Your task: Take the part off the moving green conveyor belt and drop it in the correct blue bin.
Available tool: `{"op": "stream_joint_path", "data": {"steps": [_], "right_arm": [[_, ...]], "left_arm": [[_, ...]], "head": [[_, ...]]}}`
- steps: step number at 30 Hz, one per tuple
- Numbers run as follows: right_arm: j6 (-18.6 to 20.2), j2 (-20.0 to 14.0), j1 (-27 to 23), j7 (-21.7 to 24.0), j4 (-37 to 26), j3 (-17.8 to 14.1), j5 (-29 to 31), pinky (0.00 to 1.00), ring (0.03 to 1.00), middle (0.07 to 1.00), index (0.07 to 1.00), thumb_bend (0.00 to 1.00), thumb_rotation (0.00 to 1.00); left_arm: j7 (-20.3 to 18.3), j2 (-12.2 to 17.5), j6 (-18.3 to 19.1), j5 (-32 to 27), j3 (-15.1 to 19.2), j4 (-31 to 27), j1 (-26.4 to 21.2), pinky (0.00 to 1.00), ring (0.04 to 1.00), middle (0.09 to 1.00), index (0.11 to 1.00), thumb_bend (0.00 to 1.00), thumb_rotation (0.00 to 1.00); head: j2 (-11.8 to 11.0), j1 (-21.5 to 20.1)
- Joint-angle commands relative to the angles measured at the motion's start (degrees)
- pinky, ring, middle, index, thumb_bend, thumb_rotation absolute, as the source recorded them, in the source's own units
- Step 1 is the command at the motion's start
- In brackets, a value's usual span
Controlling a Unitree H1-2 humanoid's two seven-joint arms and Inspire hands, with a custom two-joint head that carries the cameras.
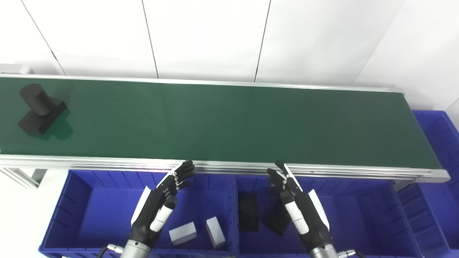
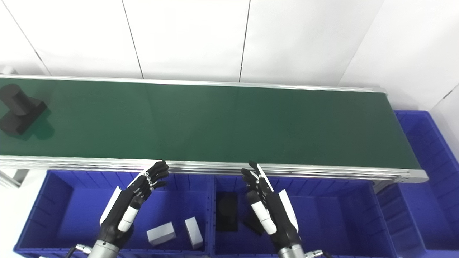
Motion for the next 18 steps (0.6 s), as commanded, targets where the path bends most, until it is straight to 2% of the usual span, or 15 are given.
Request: {"op": "stream_joint_path", "data": {"steps": [1, 18], "right_arm": [[-1.22, 0.27, -0.51, 0.12, -1.01, -0.10, 0.23, 0.85, 0.882, 0.891, 0.976, 0.62, 1.00], [-1.19, 0.18, -0.38, 0.19, -1.24, -0.07, 0.17, 0.84, 0.880, 0.890, 0.977, 0.61, 0.99]], "left_arm": [[0.01, 0.37, -1.10, 0.42, 0.00, -1.04, -0.58, 0.82, 0.872, 0.888, 0.878, 0.74, 0.93], [0.15, 0.30, -1.44, 0.94, 0.04, -1.08, -0.56, 0.82, 0.872, 0.887, 0.882, 0.75, 0.93]], "head": [[0.01, 0.08], [0.22, 0.08]]}}
